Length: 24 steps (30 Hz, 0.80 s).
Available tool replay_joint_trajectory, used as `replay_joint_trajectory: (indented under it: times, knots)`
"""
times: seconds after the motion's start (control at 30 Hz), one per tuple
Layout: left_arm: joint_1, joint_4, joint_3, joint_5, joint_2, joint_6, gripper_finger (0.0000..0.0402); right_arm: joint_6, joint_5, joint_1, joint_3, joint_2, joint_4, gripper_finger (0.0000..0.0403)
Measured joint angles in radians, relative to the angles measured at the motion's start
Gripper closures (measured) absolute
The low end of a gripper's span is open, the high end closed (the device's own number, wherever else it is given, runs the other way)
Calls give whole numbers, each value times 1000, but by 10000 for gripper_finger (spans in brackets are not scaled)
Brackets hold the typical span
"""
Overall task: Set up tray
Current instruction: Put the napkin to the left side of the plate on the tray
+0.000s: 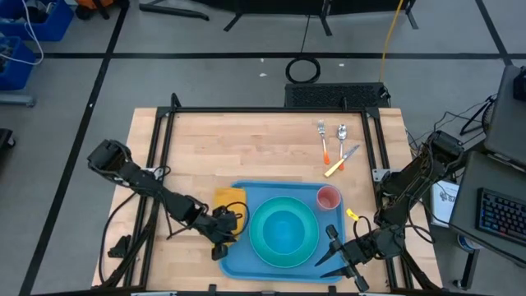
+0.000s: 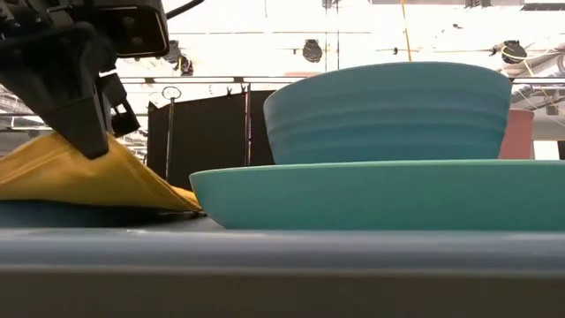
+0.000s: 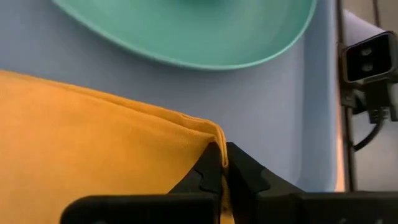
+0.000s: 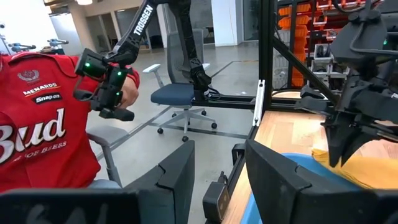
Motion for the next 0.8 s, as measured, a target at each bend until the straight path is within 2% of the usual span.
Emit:
replay_joint_trajectory:
  times: [0.23,0.47,0.67,0.8]
  knots:
    - [0,31,0,30,2,9,395,0,0,-1,0,0,-7,269]
    - [0,75,0,3,3,15,385,0,0,-1,0,0,-7,269]
    - [1,96,0,10,3,29,394,1,0,-1,0,0,-7,269]
    - [1,128,0,61,3,27,370,0,0,-1,0,0,-7,269]
